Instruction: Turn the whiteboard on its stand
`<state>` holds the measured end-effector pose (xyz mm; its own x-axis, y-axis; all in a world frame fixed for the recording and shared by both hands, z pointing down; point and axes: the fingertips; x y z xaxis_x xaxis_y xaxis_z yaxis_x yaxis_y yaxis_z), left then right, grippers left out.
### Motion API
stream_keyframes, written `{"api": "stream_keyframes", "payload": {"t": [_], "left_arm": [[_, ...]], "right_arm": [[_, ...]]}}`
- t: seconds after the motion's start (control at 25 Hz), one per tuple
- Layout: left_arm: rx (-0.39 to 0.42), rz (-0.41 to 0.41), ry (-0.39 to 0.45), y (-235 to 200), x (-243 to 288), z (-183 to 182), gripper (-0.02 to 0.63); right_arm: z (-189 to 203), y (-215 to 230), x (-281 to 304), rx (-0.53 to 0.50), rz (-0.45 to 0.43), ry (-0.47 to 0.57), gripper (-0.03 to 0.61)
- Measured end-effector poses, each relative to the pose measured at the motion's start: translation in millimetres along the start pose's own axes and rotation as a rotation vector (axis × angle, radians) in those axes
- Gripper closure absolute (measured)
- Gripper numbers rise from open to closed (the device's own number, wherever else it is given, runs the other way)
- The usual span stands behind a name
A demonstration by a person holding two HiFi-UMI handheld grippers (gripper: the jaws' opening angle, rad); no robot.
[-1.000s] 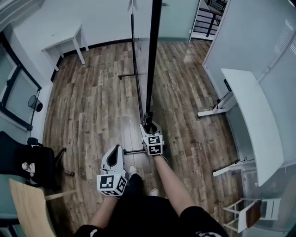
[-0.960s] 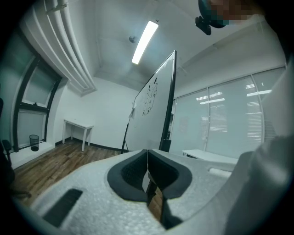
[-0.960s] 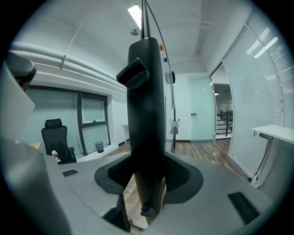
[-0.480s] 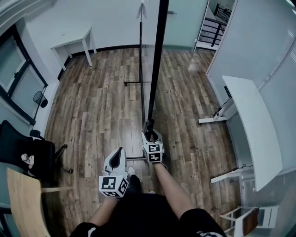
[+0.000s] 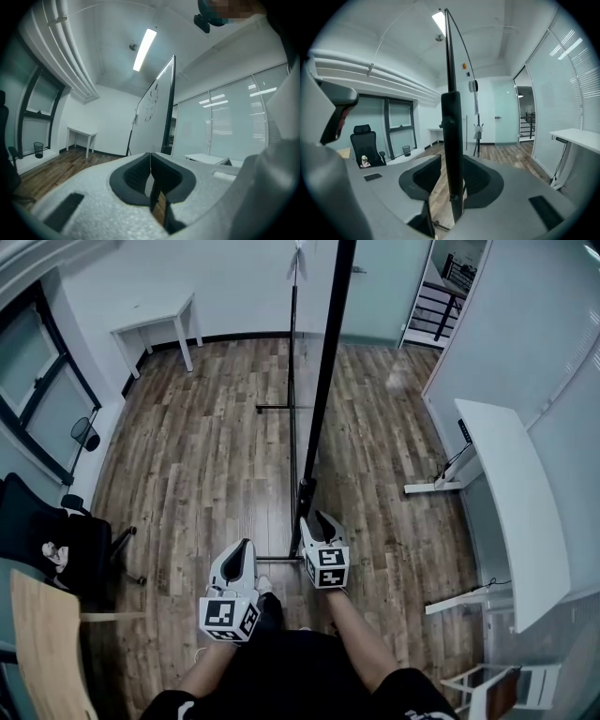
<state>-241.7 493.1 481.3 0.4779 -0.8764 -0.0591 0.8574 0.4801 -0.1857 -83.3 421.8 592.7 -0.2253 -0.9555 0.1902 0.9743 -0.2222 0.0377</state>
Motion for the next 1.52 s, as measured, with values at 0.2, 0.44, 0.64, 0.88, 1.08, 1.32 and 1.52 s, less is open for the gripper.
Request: {"api": "stream_keyframes", "payload": {"t": [0.2,0.44,0.64,0.88,1.08,1.32,1.52], "left_arm": [[0.007,0.010,0.001,5.1,-5.0,-2.7,0.597],[0.001,0.028,-0.012,21.3,-15.4,3.2,0.595],[0.022,0.042,-0.014,31.3,-17.8,9.9,0.595],[0.004,0.048,-0.042,35.4,-19.3,23.6,0.595],[-0.004,0.050,-0.048,36.7,-15.2,24.9,0.595],[-0.007,0.048,-0.052,32.5,-15.8,28.0,0.595],[-0.011,0.048,-0.058,32.2,-15.9,28.9,0.597]], "right_arm": [[-26.7,-7.9,-40.9,0.024,-0.019,0.054,0.542],[-37.1,-23.4,-87.3,0.086,-0.040,0.093,0.555],[-45.2,-36.5,-119.1,0.140,-0.054,0.120,0.555],[-48.6,-46.9,-128.4,0.122,-0.085,0.127,0.555],[-46.3,-45.9,-129.0,0.102,-0.088,0.118,0.560],[-42.1,-46.9,-126.1,0.094,-0.079,0.101,0.560],[-40.9,-46.7,-124.4,0.098,-0.075,0.095,0.560]]}}
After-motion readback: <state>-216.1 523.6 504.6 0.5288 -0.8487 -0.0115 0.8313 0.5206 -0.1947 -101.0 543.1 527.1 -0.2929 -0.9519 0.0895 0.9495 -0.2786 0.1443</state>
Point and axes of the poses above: the fingertips, and each gripper's own axes: x forward along the fingers, y to its right, z out of its underside, and after that the axes turned 6 degrees about y, right-handed
